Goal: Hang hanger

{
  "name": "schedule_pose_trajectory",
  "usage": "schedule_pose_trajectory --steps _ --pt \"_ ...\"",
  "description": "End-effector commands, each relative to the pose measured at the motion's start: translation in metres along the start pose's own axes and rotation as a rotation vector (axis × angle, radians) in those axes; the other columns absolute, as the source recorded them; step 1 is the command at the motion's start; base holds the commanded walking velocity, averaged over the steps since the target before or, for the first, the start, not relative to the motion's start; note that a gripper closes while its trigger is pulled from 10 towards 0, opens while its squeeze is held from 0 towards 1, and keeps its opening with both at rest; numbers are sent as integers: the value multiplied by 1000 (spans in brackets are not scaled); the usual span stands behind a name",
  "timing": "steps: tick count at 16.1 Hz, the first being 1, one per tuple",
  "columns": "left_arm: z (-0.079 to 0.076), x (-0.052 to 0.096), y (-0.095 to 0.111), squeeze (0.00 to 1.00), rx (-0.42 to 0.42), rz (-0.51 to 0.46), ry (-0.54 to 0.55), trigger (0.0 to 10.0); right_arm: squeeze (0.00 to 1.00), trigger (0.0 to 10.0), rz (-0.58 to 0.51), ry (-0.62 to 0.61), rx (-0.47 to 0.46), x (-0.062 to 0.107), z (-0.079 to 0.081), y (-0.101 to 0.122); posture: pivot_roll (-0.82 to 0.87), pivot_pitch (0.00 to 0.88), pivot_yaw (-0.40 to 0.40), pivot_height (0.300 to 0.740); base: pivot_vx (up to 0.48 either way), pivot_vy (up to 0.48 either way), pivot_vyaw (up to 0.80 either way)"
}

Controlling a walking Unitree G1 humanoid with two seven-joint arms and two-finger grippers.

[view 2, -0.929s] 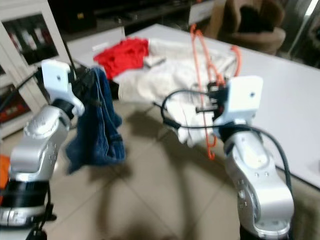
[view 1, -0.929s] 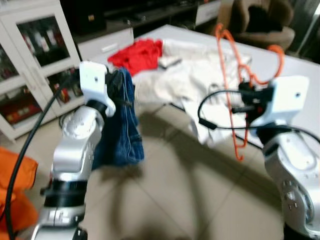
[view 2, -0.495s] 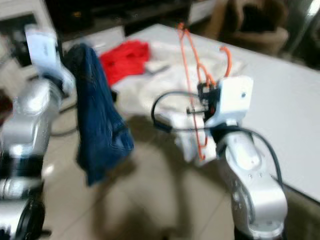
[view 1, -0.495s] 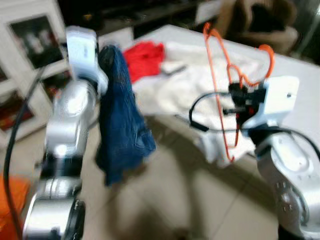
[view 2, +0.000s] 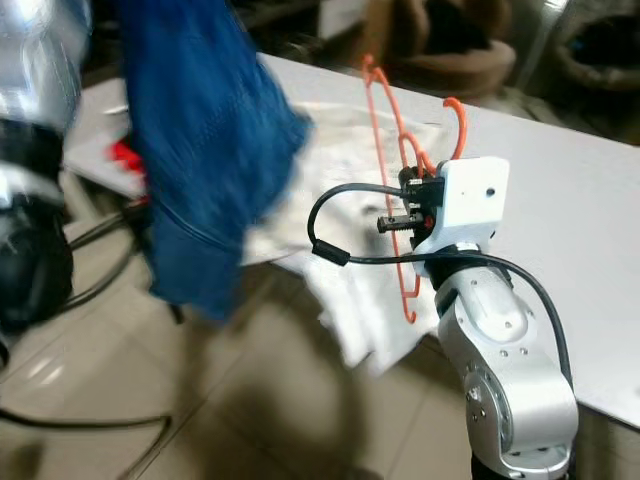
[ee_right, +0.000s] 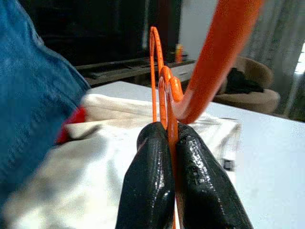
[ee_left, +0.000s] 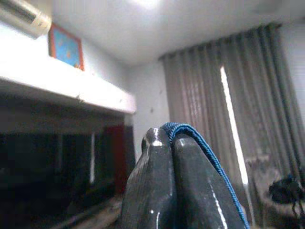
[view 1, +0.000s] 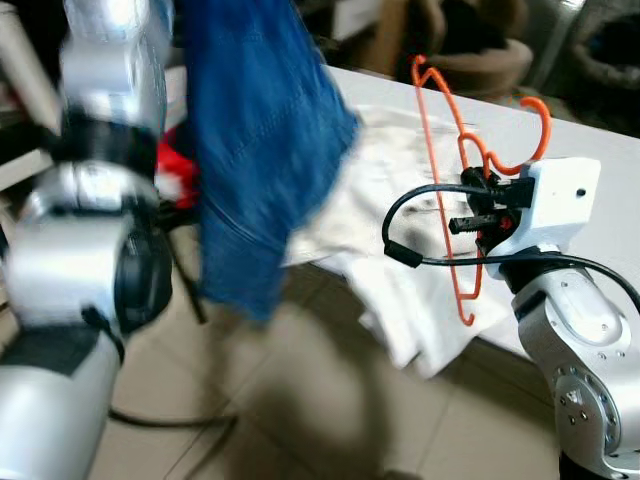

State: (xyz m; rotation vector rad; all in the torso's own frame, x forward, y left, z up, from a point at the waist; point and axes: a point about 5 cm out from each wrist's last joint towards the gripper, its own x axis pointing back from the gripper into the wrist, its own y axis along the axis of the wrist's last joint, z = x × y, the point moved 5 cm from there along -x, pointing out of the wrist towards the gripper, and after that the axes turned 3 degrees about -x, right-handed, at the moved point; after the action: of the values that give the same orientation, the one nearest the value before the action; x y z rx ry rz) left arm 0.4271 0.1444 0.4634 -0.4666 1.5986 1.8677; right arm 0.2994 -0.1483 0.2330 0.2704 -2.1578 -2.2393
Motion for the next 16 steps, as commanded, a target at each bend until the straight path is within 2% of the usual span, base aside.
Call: schedule_pose_trajectory --steps 1,2,6,10,11,12,13,14,15,16 --pt "-7 -8 11 0 -34 -34 -16 10000 0 10000 -15 -11 17 1 -3 4 -231 0 24 740 390 0 0" --pt "-9 -13 20 0 -56 -53 -19 10000 0 10000 -23 -12 18 3 -3 6 -237 0 32 740 386 0 0" --pt "-8 -18 23 0 -50 -57 -6 10000 0 10000 -28 -26 18 6 -5 7 -245 0 45 740 386 0 0" --pt "-23 -12 -8 0 -42 19 -49 10000 0 10000 -23 -28 20 7 -5 5 -247 0 45 740 389 0 0" --pt "-31 -8 -21 0 -35 51 -70 10000 0 10000 -22 -29 20 7 -6 5 -244 0 39 740 386 0 0" --pt "-53 4 -54 0 -32 139 -142 10000 0 10000 -20 -20 19 7 -4 5 -244 0 39 740 371 0 0" --pt "-64 11 -68 0 -38 185 -185 10000 0 10000 -16 -6 21 7 -2 4 -246 0 42 740 292 0 0" --pt "-79 23 -90 0 -63 251 -264 10000 0 10000 -7 43 18 8 5 3 -249 0 47 740 0 0 0" --pt "-90 36 -110 0 -80 318 -325 10000 0 10000 8 92 23 10 11 1 -252 0 51 740 0 0 0" --pt "-94 44 -122 0 -96 365 -353 10000 0 10000 18 110 35 11 14 -1 -252 0 51 740 0 0 0"
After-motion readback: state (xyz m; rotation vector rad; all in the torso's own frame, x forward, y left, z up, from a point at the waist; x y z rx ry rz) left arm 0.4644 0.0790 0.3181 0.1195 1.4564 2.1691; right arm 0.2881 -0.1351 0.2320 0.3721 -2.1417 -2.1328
